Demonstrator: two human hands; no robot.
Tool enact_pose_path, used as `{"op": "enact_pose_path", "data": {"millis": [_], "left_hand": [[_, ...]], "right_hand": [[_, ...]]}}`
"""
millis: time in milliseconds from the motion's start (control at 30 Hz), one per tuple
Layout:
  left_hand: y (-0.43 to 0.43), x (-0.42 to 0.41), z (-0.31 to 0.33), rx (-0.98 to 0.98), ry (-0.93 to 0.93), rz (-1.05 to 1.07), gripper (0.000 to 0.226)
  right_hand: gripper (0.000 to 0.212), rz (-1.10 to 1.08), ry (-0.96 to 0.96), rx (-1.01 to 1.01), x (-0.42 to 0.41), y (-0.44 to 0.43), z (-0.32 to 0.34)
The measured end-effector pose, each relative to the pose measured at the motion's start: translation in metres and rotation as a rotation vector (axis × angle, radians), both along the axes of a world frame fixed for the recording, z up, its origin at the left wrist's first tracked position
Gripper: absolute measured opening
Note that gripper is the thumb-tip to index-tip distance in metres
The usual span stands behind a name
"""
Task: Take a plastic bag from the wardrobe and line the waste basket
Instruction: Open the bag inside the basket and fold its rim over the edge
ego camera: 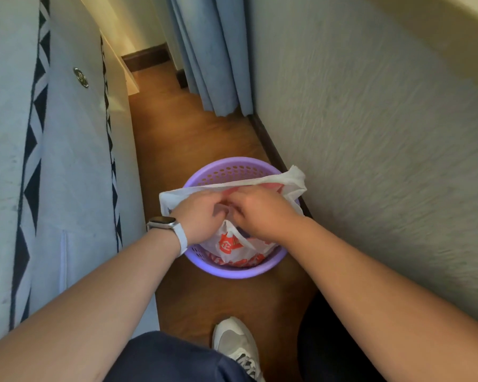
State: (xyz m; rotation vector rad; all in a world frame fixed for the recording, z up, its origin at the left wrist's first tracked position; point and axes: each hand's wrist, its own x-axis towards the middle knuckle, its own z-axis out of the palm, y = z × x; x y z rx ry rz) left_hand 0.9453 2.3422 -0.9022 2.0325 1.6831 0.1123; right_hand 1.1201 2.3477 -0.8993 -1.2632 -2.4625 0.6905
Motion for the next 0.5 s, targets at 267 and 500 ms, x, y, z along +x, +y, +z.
{"op": "enact_pose_path", "data": {"millis": [267, 500], "left_hand": [[0.006, -0.028, -0.021, 0.113, 0.253, 0.016, 0.055], [0.024, -0.038, -0.027, 0.110, 0.222, 0.062, 0.084]], "right_hand": [[0.041, -0.259, -0.341, 0.018, 0.003, 0.023, -0.030], [0.058, -0.425, -0.314, 0.111, 0.014, 0.041, -0.045]]}}
